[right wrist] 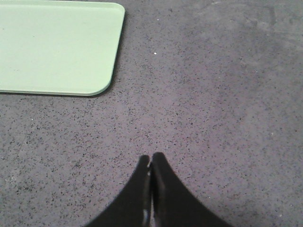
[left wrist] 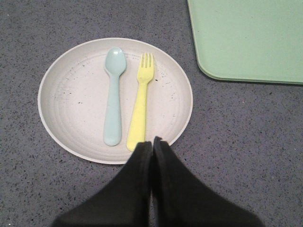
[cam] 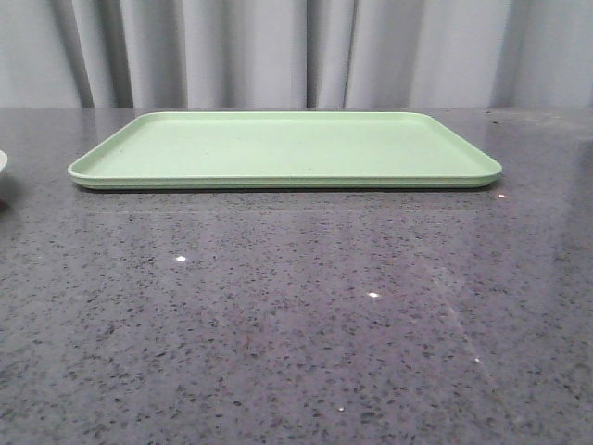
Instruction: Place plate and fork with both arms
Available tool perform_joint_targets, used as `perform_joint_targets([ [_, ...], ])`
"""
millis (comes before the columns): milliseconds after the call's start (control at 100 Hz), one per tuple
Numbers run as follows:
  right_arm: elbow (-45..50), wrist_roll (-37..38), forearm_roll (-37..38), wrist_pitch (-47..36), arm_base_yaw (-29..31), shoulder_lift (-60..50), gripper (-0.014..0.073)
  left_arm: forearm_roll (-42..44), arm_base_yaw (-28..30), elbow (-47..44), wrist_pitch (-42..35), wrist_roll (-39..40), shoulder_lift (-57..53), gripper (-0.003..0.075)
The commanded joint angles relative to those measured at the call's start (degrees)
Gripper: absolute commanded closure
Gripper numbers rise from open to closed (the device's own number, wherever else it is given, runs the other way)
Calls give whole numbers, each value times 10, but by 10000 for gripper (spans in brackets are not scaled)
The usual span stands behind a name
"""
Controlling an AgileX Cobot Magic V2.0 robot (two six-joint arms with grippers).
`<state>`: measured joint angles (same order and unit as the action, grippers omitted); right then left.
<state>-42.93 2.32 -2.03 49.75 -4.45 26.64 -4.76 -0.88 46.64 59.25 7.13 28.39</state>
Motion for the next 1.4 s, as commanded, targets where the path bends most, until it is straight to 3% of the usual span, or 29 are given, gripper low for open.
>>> perform_joint_targets([
  [0, -20, -3, -3, -36, 2, 9, 659, -8, 0, 19, -33, 7, 8, 741],
  [90, -20, -3, -3, -33, 2, 9, 645, -8, 0, 19, -33, 7, 8, 738],
  [190, -20, -3, -3, -33, 2, 9, 525, -8, 0, 19, -33, 7, 8, 686],
  [260, -20, -3, -3, -33, 2, 9, 397, -8, 0, 19, -33, 7, 8, 584],
  [370, -20, -3, -3, -35, 2, 9, 216, -2, 0, 19, -33, 7, 8, 354],
  [430, -20, -3, -3, -35, 2, 9, 169, 5, 0, 19, -37, 7, 8, 244],
  [500, -20, -3, -3, -35, 2, 9, 157, 12, 0, 19, -39, 7, 8, 186],
  [870, -20, -3, -3, -39, 2, 9, 158, 54, 0, 23, -56, 7, 28, 185],
  [1390, -20, -3, -3, -39, 2, 9, 158, 104, 17, 82, -174, 7, 232, 185],
])
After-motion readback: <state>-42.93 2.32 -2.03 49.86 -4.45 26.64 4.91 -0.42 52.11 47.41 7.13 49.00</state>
